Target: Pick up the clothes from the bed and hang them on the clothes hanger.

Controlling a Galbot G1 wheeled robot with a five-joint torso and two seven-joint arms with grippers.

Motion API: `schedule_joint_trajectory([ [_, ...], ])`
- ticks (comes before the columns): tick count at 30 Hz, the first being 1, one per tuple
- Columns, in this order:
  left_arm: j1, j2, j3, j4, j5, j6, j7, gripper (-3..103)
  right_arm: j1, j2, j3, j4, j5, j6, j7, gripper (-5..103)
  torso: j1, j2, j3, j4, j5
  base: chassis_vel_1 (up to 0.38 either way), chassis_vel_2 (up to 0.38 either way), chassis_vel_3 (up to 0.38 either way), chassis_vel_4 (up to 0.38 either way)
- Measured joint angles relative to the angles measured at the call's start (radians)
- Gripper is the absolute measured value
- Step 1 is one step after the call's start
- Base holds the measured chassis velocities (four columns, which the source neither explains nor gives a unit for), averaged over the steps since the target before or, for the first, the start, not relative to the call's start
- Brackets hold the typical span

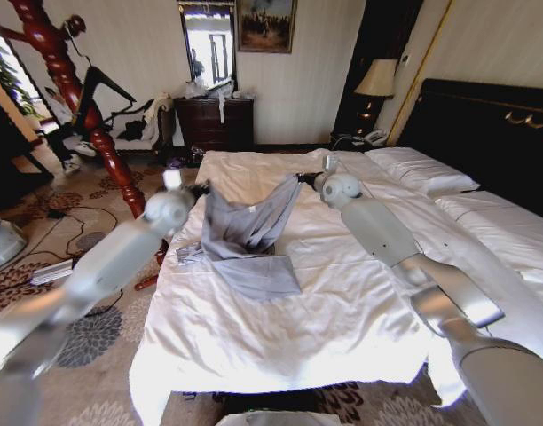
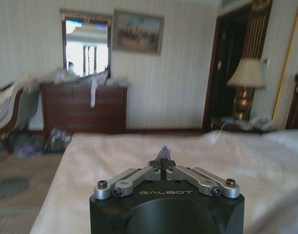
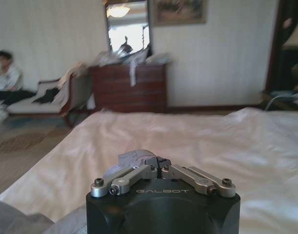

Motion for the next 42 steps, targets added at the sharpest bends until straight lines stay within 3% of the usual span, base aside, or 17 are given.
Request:
schedule_joint_trajectory([
  [4, -0.133, -0.053, 0.044, 0.110, -0.016, -0.002, 0.034, 0, 0.039, -0.018, 0.011, -0.006, 0.002, 0.005, 0.004, 0, 0.000, 0.000, 0.000, -0.0004, -0.0001, 0.000, 0.000, 0.000, 0.000],
  [8, -0.240, -0.070, 0.086, 0.166, -0.032, -0.005, 0.057, 0, 0.084, -0.022, 0.017, -0.012, 0.007, 0.009, 0.008, 0, 0.000, 0.000, 0.000, 0.0015, -0.0003, 0.000, 0.000, 0.000, 0.000],
  [10, -0.371, -0.084, 0.137, 0.234, -0.043, -0.020, 0.089, 0, 0.145, -0.026, 0.022, -0.025, 0.014, 0.013, 0.013, 0, 0.000, 0.000, 0.000, 0.0017, -0.0007, 0.000, 0.000, 0.000, 0.000],
  [14, -0.480, -0.108, 0.169, 0.308, -0.074, -0.027, 0.109, 0, 0.221, -0.030, 0.022, -0.049, 0.034, 0.017, 0.016, 0, 0.000, 0.000, 0.000, 0.0001, -0.0006, 0.000, 0.000, 0.000, 0.000],
  [21, -0.573, -0.101, 0.198, 0.298, -0.126, -0.027, 0.117, 0, 0.315, -0.052, 0.008, -0.053, 0.081, 0.016, 0.023, 0, 0.000, 0.000, 0.000, 0.0007, -0.0008, 0.000, 0.000, 0.000, 0.000],
  [26, -0.569, 0.031, 0.211, 0.055, -0.199, -0.009, 0.063, 0, 0.319, -0.112, 0.002, 0.071, 0.174, -0.011, 0.067, 0, 0.000, 0.000, 0.000, 0.0004, -0.0007, 0.000, 0.000, 0.000, 0.000],
  [27, -0.569, 0.031, 0.211, 0.055, -0.199, -0.009, 0.063, 0, 0.319, -0.112, 0.002, 0.071, 0.174, -0.011, 0.067, 0, 0.000, 0.000, 0.000, 0.0004, -0.0007, 0.000, 0.000, 0.000, 0.000],
  [30, -0.512, 0.200, 0.186, -0.170, -0.250, 0.009, 0.019, 0, 0.258, -0.182, 0.016, 0.241, 0.267, -0.040, 0.118, 0, 0.000, 0.000, 0.000, 0.0009, -0.0014, 0.000, 0.000, 0.000, 0.000],
  [32, -0.505, 0.223, 0.179, -0.198, -0.256, 0.011, 0.017, 0, 0.249, -0.192, 0.021, 0.261, 0.277, -0.044, 0.124, 0, 0.000, 0.000, 0.000, 0.0013, -0.0016, 0.000, 0.000, 0.000, 0.000],
  [34, -0.460, 0.334, 0.136, -0.362, -0.289, 0.022, 0.003, 0, 0.184, -0.269, 0.053, 0.412, 0.349, -0.063, 0.174, 0, 0.000, 0.000, 0.000, 0.0019, -0.0014, 0.000, 0.000, 0.000, 0.000],
  [38, -0.412, 0.427, 0.087, -0.503, -0.311, 0.032, -0.007, 0, 0.125, -0.361, 0.094, 0.558, 0.399, -0.071, 0.214, 0, 0.000, 0.000, 0.000, 0.0002, -0.0005, 0.000, 0.000, 0.000, 0.000],
  [40, -0.317, 0.533, -0.018, -0.636, -0.349, 0.047, -0.021, 0, 0.022, -0.476, 0.182, 0.721, 0.456, -0.081, 0.255, 0, -0.001, 0.000, 0.000, -0.0003, -0.0006, 0.000, 0.000, 0.000, 0.000],
  [42, -0.283, 0.566, -0.066, -0.679, -0.366, 0.052, -0.028, 0, -0.019, -0.513, 0.224, 0.769, 0.473, -0.086, 0.268, 0, -0.001, 0.000, 0.000, 0.0001, -0.0008, 0.000, 0.000, 0.000, 0.000],
])
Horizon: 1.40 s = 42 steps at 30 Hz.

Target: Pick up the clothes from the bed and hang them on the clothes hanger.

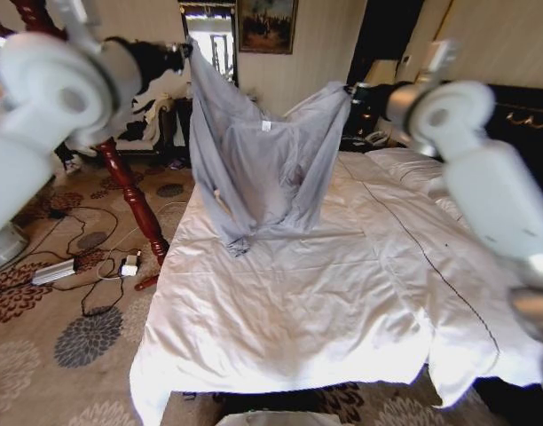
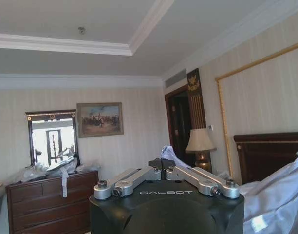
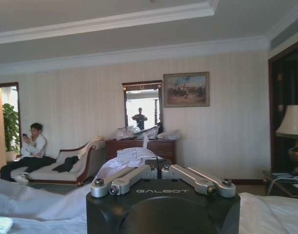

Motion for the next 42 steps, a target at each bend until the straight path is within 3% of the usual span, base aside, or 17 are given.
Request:
schedule_joint_trajectory([
  [3, 0.069, 0.076, -0.124, -0.104, -0.050, 0.014, -0.015, 0, -0.128, -0.101, 0.149, 0.132, 0.033, -0.018, 0.025, 0, 0.000, 0.000, 0.000, 0.0014, 0.0003, 0.000, 0.000, 0.000, 0.000],
  [4, 0.069, 0.076, -0.124, -0.104, -0.050, 0.014, -0.015, 0, -0.128, -0.101, 0.149, 0.132, 0.033, -0.018, 0.025, 0, 0.000, 0.000, 0.000, 0.0014, 0.0003, 0.000, 0.000, 0.000, 0.000],
  [6, 0.155, 0.146, -0.264, -0.178, -0.088, 0.027, -0.018, 0, -0.262, -0.196, 0.331, 0.240, 0.061, -0.034, 0.038, 0, 0.000, 0.000, 0.000, 0.0000, 0.0005, 0.000, 0.000, 0.000, 0.000],
  [7, 0.155, 0.146, -0.264, -0.178, -0.088, 0.027, -0.018, 0, -0.262, -0.196, 0.331, 0.240, 0.061, -0.034, 0.038, 0, 0.000, 0.000, 0.000, 0.0000, 0.0005, 0.000, 0.000, 0.000, 0.000],
  [11, 0.253, 0.262, -0.382, -0.244, -0.137, 0.019, -0.006, 0, -0.495, -0.316, 0.579, 0.345, 0.096, -0.068, 0.042, 0, 0.000, 0.000, 0.000, 0.0007, -0.0003, 0.000, 0.000, 0.000, 0.000],
  [14, 0.276, 0.277, -0.395, -0.264, -0.144, 0.011, -0.008, 0, -0.527, -0.323, 0.606, 0.363, 0.110, -0.081, 0.050, 0, 0.000, 0.000, 0.000, 0.0013, 0.0000, 0.000, 0.000, 0.000, 0.000],
  [20, 0.377, 0.196, -0.371, -0.284, -0.060, 0.022, -0.062, 0, -0.512, -0.251, 0.519, 0.383, 0.061, -0.109, 0.088, 0, 0.001, 0.000, 0.001, 0.0001, 0.0003, 0.000, 0.000, 0.000, 0.000],
  [25, 0.638, 0.139, -0.373, -0.261, 0.136, 0.023, -0.064, 0, -0.510, -0.123, 0.354, 0.354, -0.048, -0.109, 0.114, 0, 0.001, 0.000, 0.001, 0.0009, -0.0004, 0.000, 0.000, 0.000, 0.000],
  [27, 0.667, 0.128, -0.373, -0.253, 0.161, 0.023, -0.063, 0, -0.510, -0.106, 0.332, 0.345, -0.066, -0.108, 0.114, 0, 0.001, 0.000, 0.001, 0.0009, -0.0004, 0.000, 0.000, 0.000, 0.000],
  [29, 0.761, 0.064, -0.358, -0.207, 0.255, 0.023, -0.062, 0, -0.512, -0.031, 0.250, 0.288, -0.145, -0.100, 0.100, 0, 0.001, 0.000, 0.001, 0.0007, -0.0003, 0.000, 0.000, 0.000, 0.000],
  [32, 0.789, 0.027, -0.344, -0.165, 0.298, 0.023, -0.062, 0, -0.511, 0.016, 0.204, 0.240, -0.193, -0.093, 0.086, 0, 0.001, 0.000, 0.001, 0.0002, -0.0001, 0.000, 0.000, 0.000, 0.000],
  [36, 0.811, -0.083, -0.294, 0.016, 0.417, 0.012, -0.056, 0, -0.428, 0.185, 0.038, 0.027, -0.357, -0.049, 0.040, 0, 0.001, 0.000, 0.001, 0.0007, 0.0000, 0.000, 0.000, 0.000, 0.000],
  [38, 0.810, -0.098, -0.291, 0.037, 0.429, 0.011, -0.051, 0, -0.409, 0.208, 0.017, -0.003, -0.377, -0.043, 0.035, 0, 0.001, 0.000, 0.001, 0.0009, -0.0001, 0.000, 0.000, 0.000, 0.000],
  [42, 0.756, -0.205, -0.248, 0.179, 0.496, 0.001, -0.045, 0, -0.304, 0.337, -0.094, -0.193, -0.472, -0.005, 0.013, 0, 0.001, 0.000, 0.001, 0.0011, -0.0003, 0.000, 0.000, 0.000, 0.000],
])
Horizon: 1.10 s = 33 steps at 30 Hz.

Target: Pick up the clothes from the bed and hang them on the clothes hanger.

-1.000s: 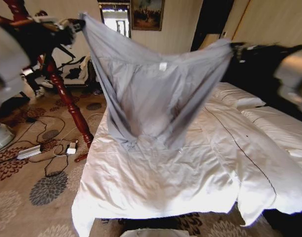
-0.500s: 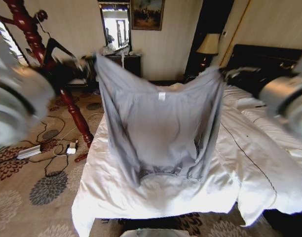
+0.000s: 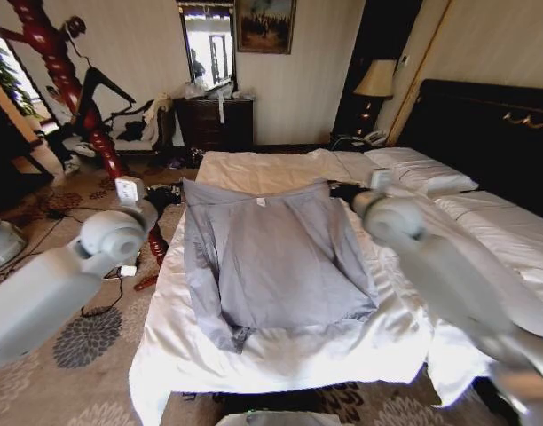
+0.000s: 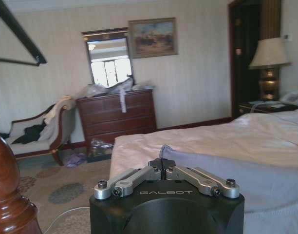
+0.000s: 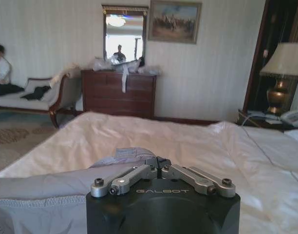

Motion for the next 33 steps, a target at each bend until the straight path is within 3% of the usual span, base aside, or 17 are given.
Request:
schedule_joint_trajectory([
  [1, 0.000, 0.000, 0.000, 0.000, 0.000, 0.000, 0.000, 0, 0.000, 0.000, 0.000, 0.000, 0.000, 0.000, 0.000, 0, 0.000, 0.000, 0.000, 0.0000, 0.0000, 0.000, 0.000, 0.000, 0.000],
  [4, -0.074, -0.096, 0.063, 0.151, 0.057, -0.014, 0.003, 0, 0.047, 0.076, -0.059, -0.141, -0.054, 0.027, -0.008, 0, 0.000, 0.000, 0.000, -0.0008, 0.0000, 0.000, 0.000, 0.000, 0.000],
  [6, -0.086, -0.112, 0.074, 0.171, 0.066, -0.017, 0.004, 0, 0.055, 0.091, -0.067, -0.169, -0.066, 0.032, -0.010, 0, 0.000, 0.000, 0.000, -0.0007, 0.0002, 0.000, 0.000, 0.000, 0.000],
  [7, -0.128, -0.173, 0.112, 0.247, 0.096, -0.024, 0.011, 0, 0.073, 0.132, -0.084, -0.233, -0.091, 0.043, -0.014, 0, 0.000, 0.000, 0.000, -0.0007, 0.0002, 0.000, 0.000, 0.000, 0.000],
  [11, -0.182, -0.291, 0.179, 0.362, 0.128, -0.031, 0.026, 0, 0.096, 0.227, -0.105, -0.363, -0.176, 0.074, -0.031, 0, 0.000, 0.000, 0.000, -0.0006, 0.0002, 0.000, 0.000, 0.000, 0.000],
  [13, -0.183, -0.296, 0.182, 0.366, 0.130, -0.031, 0.027, 0, 0.096, 0.230, -0.105, -0.369, -0.180, 0.076, -0.032, 0, 0.000, 0.000, 0.000, -0.0005, 0.0003, 0.000, 0.000, 0.000, 0.000],
  [16, -0.183, -0.379, 0.227, 0.432, 0.168, -0.039, 0.042, 0, 0.076, 0.269, -0.104, -0.460, -0.238, 0.105, -0.044, 0, 0.000, 0.000, 0.000, -0.0002, 0.0005, 0.000, 0.000, 0.000, 0.000],
  [20, -0.172, -0.439, 0.248, 0.495, 0.208, -0.052, 0.058, 0, 0.033, 0.246, -0.090, -0.503, -0.289, 0.124, -0.057, 0, 0.000, 0.000, 0.000, -0.0013, 0.0005, 0.000, 0.000, 0.000, 0.000],
  [24, -0.170, -0.459, 0.258, 0.532, 0.222, -0.056, 0.064, 0, 0.020, 0.254, -0.083, -0.542, -0.314, 0.137, -0.065, 0, 0.000, 0.000, 0.000, -0.0015, 0.0006, 0.000, 0.000, 0.000, 0.000],
  [26, -0.169, -0.464, 0.262, 0.543, 0.221, -0.055, 0.064, -1, 0.018, 0.262, -0.082, -0.562, -0.321, 0.143, -0.072, 0, 0.000, 0.000, 0.000, -0.0001, 0.0006, 0.000, 0.000, 0.000, 0.000],
  [30, -0.168, -0.464, 0.274, 0.556, 0.201, -0.034, 0.063, 15, 0.020, 0.285, -0.092, -0.594, -0.322, 0.154, -0.085, -3, 0.000, 0.000, 0.000, -0.0005, 0.0003, 0.000, 0.000, 0.000, 0.000],
  [31, -0.168, -0.464, 0.274, 0.556, 0.201, -0.034, 0.063, 15, 0.020, 0.285, -0.092, -0.594, -0.322, 0.154, -0.085, -3, 0.000, 0.000, 0.000, -0.0005, 0.0003, 0.000, 0.000, 0.000, 0.000],
  [33, -0.164, -0.464, 0.275, 0.562, 0.200, -0.033, 0.062, 26, 0.022, 0.295, -0.097, -0.600, -0.292, 0.154, -0.095, 8, 0.000, 0.000, 0.000, -0.0005, 0.0003, 0.000, 0.000, 0.000, 0.000],
])
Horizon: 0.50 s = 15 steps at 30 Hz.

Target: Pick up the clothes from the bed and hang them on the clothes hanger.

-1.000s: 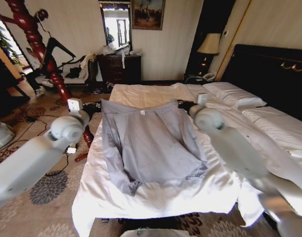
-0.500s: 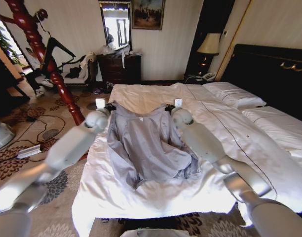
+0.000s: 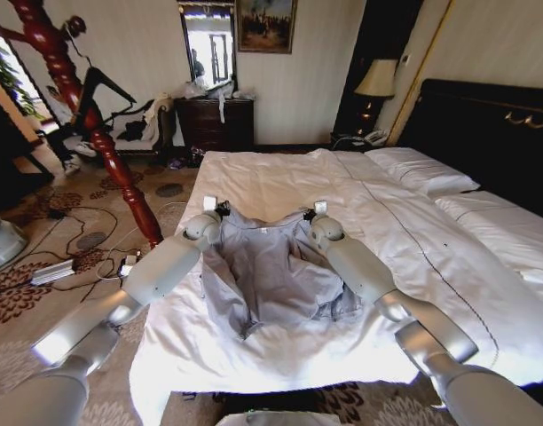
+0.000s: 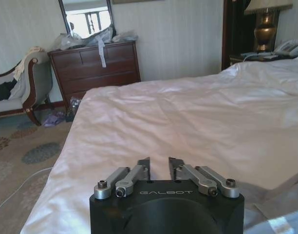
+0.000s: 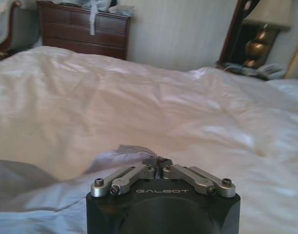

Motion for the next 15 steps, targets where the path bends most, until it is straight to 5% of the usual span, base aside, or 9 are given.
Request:
schedule_joint_trajectory([
  [2, 0.004, 0.000, 0.000, 0.002, 0.000, 0.001, 0.000, 31, 0.000, 0.001, -0.003, -0.001, 0.007, 0.000, -0.006, 8, 0.000, 0.000, 0.000, 0.0001, -0.0001, 0.000, 0.000, 0.000, 0.000],
  [8, 0.042, 0.002, -0.037, -0.005, 0.020, 0.001, -0.010, 53, -0.004, 0.003, -0.013, -0.005, 0.017, 0.005, -0.018, 35, 0.000, 0.000, 0.000, 0.0001, -0.0002, 0.000, 0.000, 0.000, 0.000],
  [15, 0.149, 0.120, -0.089, -0.198, 0.016, -0.001, -0.013, 80, -0.016, -0.035, -0.016, 0.009, 0.025, 0.020, -0.032, 56, 0.000, 0.000, 0.000, -0.0006, -0.0004, 0.000, 0.000, 0.000, 0.000],
])
